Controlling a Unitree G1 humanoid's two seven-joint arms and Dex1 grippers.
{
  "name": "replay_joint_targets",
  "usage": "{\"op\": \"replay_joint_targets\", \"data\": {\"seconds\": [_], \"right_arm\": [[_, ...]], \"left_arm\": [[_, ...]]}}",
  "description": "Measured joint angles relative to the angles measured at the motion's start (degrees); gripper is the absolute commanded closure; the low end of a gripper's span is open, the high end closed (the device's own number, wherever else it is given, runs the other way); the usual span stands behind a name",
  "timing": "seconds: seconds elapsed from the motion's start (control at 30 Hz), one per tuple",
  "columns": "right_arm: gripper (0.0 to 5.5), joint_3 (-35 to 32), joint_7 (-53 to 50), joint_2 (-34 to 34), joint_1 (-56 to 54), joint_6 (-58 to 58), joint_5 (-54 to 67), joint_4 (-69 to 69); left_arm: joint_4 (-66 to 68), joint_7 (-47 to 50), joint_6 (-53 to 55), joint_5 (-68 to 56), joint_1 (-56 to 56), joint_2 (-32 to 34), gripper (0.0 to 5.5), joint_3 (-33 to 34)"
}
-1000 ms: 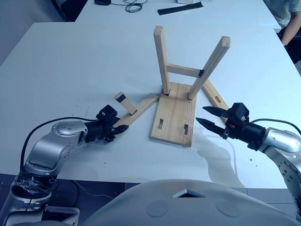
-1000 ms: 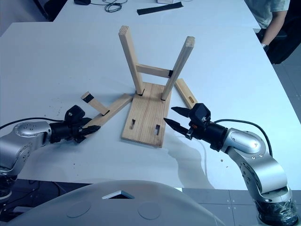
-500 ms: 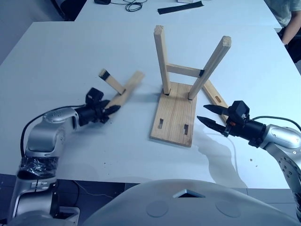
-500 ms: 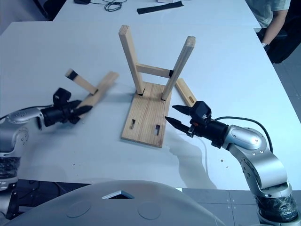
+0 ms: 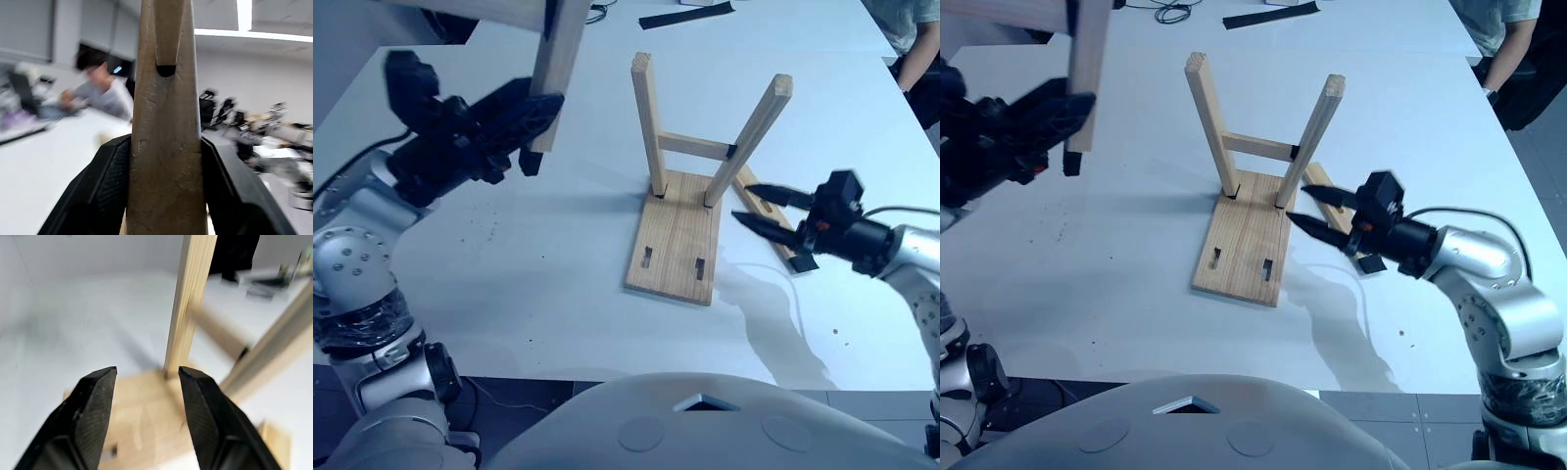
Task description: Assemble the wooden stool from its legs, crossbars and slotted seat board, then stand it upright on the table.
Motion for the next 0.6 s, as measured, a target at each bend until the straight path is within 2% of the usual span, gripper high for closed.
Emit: {"op": "replay_joint_targets", "data": {"seconds": [0.1,0.27,0.4,0.6], "right_arm": [[2.56,-2.70,-0.73,0.00,-4.36,3.58,8.28,0.82],[1.90,-5.22,-1.88,-2.04,-15.32,10.34,24.72,2.89],[1.90,-3.48,-1.55,-4.28,-21.07,14.56,30.16,3.79],[1.90,1.93,1.68,-5.55,-25.10,16.21,28.63,5.05]], "left_arm": [[-2.60,0.70,0.95,-5.75,-0.12,0.02,3.48,-1.49],[-9.54,2.05,1.50,-8.02,2.99,-1.49,3.48,-9.50],[-10.68,1.78,0.79,-7.38,5.01,-2.09,3.48,-12.62],[-10.73,-2.38,-1.74,-2.68,3.81,-0.72,3.48,-16.32]]}}
